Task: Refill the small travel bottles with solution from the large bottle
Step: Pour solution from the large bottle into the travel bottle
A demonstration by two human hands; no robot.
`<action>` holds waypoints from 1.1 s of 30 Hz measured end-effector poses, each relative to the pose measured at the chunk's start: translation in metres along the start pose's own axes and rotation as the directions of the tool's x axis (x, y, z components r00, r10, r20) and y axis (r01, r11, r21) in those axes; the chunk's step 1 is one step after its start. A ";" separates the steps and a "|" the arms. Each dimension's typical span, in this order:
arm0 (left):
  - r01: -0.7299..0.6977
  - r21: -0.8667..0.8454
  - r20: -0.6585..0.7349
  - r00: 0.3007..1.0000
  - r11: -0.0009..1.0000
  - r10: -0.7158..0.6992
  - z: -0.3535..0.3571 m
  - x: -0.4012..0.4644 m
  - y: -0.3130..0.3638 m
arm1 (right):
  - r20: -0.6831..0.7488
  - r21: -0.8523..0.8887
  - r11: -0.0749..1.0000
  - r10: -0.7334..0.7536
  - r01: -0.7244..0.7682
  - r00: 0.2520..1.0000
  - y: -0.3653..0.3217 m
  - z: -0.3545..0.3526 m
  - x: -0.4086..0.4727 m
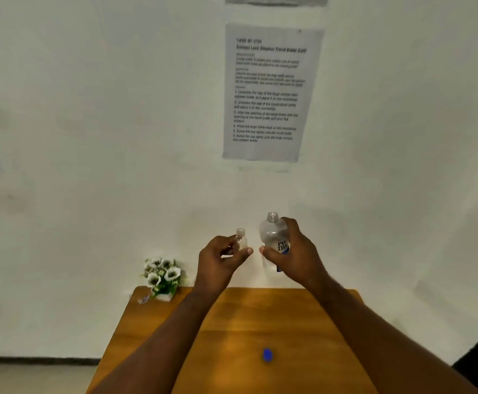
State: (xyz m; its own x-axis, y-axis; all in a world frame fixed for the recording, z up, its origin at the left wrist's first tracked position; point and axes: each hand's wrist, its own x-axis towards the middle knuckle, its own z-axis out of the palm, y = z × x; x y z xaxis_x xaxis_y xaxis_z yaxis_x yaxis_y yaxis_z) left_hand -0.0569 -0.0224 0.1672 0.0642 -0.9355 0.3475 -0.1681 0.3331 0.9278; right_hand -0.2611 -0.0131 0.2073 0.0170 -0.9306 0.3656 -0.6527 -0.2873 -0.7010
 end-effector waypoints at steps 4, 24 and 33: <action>-0.091 -0.081 -0.052 0.995 0.993 0.087 0.005 0.014 0.064 | -0.072 -0.077 0.991 -0.114 0.108 0.991 -0.040 -0.048 0.014; -0.259 -0.191 0.020 0.963 0.947 0.268 -0.003 -0.034 0.200 | -0.096 -0.529 0.791 -0.416 0.308 0.904 -0.148 -0.175 -0.041; -0.257 -0.223 0.013 0.964 0.940 0.266 0.001 -0.044 0.205 | -0.002 -0.530 0.787 -0.373 0.316 0.928 -0.150 -0.184 -0.046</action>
State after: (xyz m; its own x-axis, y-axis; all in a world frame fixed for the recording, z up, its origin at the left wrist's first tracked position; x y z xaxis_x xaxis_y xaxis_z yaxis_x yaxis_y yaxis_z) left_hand -0.0949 0.0872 0.3416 0.0042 -0.8144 0.5803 0.0452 0.5799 0.8134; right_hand -0.3030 0.1146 0.4078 0.2579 -0.7555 0.6022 -0.9097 -0.3999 -0.1122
